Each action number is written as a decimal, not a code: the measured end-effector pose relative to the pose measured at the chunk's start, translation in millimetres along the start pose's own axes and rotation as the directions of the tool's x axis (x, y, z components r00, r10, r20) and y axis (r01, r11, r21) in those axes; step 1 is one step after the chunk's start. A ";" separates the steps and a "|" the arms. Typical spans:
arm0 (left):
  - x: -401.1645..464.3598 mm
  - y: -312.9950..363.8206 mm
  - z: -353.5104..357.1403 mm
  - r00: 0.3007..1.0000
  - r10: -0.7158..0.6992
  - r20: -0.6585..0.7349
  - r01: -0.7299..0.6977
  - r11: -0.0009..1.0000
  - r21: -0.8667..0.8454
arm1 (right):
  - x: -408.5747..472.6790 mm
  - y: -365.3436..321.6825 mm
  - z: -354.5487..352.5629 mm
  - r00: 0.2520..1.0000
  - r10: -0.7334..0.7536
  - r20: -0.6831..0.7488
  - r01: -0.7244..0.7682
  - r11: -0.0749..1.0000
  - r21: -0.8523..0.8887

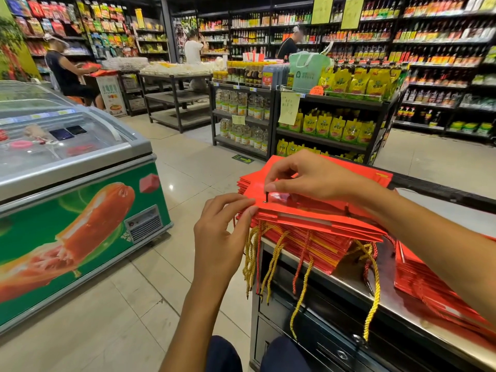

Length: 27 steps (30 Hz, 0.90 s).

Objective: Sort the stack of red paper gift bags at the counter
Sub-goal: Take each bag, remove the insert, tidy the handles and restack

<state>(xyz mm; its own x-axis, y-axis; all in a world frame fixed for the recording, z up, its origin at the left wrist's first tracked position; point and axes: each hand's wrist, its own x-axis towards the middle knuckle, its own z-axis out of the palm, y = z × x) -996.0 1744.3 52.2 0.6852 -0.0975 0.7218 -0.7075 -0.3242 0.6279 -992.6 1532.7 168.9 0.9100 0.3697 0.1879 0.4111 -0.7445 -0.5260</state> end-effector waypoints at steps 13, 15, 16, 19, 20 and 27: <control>3.0 1.5 2.4 0.998 0.041 -0.057 -0.041 0.999 0.001 | -1.6 -0.9 1.9 0.999 0.033 0.008 -0.033 0.998 -0.058; 6.1 4.1 3.0 0.995 0.043 -0.089 -0.042 0.999 0.010 | -4.0 -4.0 -0.1 0.999 0.000 0.032 0.005 0.986 -0.168; 8.1 5.5 3.5 0.993 0.043 -0.106 -0.042 0.999 0.013 | -5.8 -6.4 -1.5 0.999 -0.009 0.041 0.017 0.977 -0.212; 12.2 11.0 6.4 0.988 0.037 -0.153 -0.034 0.999 0.018 | -11.0 -11.9 -6.7 0.995 -0.042 0.089 0.069 0.942 -0.329; 12.8 12.8 7.3 0.986 0.029 -0.165 -0.027 1.000 0.015 | -12.3 -13.2 -8.7 0.993 -0.043 0.107 0.077 0.938 -0.337; 12.6 23.7 13.1 0.974 -0.045 -0.221 0.034 0.998 -0.051 | -17.2 -21.5 -2.9 0.994 -0.016 0.105 0.057 0.915 -0.399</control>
<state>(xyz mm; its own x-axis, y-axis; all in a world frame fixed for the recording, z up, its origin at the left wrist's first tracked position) -1001.9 1723.0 72.3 0.6610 0.1272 0.7395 -0.6917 -0.2786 0.6662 -1016.9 1540.8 179.3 0.8925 0.4378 0.1083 0.4497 -0.8821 -0.1400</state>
